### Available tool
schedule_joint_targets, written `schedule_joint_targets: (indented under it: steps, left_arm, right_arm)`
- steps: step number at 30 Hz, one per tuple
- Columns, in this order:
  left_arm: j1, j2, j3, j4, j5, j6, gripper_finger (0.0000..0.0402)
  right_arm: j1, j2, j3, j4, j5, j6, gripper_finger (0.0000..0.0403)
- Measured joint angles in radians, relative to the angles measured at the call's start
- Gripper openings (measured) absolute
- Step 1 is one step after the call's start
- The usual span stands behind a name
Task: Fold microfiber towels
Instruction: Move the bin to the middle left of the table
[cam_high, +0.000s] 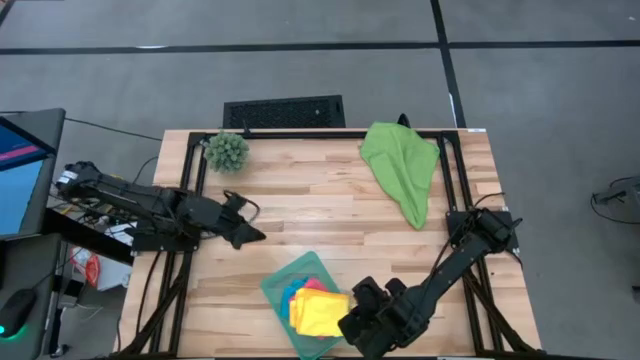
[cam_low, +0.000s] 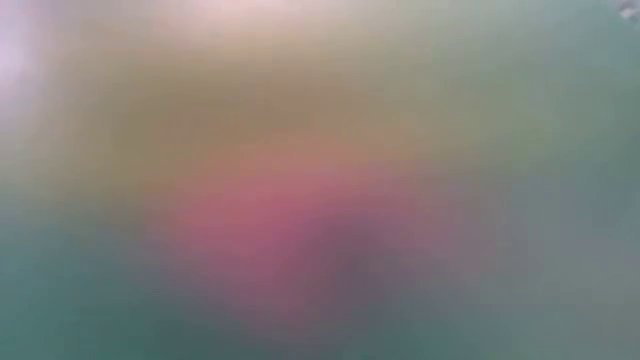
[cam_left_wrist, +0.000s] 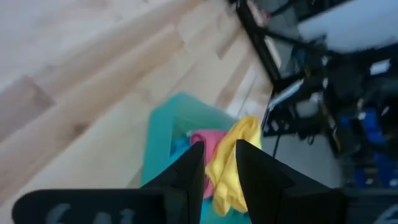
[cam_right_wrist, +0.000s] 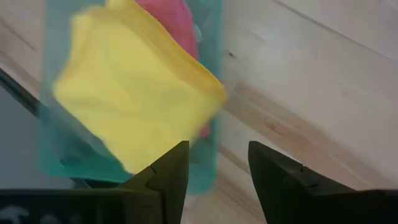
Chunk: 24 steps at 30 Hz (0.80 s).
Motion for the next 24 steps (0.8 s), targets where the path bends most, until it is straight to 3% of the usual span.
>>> schedule_joint_targets:
  steps: [10, 15, 18, 24]
  left_arm:
    - [-0.160, 0.404, 0.007, 0.155, 0.015, -0.009, 0.0007]
    - [-0.201, 0.558, 0.089, 0.143, -0.005, -0.008, 0.0002]
    - [-0.218, 0.631, 0.176, 0.076, -0.024, 0.023, 0.0001]
    - [-0.236, 0.798, 0.395, -0.221, -0.092, 0.110, 0.0000]
  right_arm:
    - [0.053, 0.002, -0.001, -0.087, 0.002, 0.039, 0.0185]
    - [0.065, 0.002, -0.001, -0.099, 0.024, 0.041, 0.0181]
    - [0.071, 0.003, -0.001, -0.099, 0.052, 0.040, 0.0180]
    - [0.087, 0.003, -0.001, -0.099, 0.085, 0.032, 0.0180]
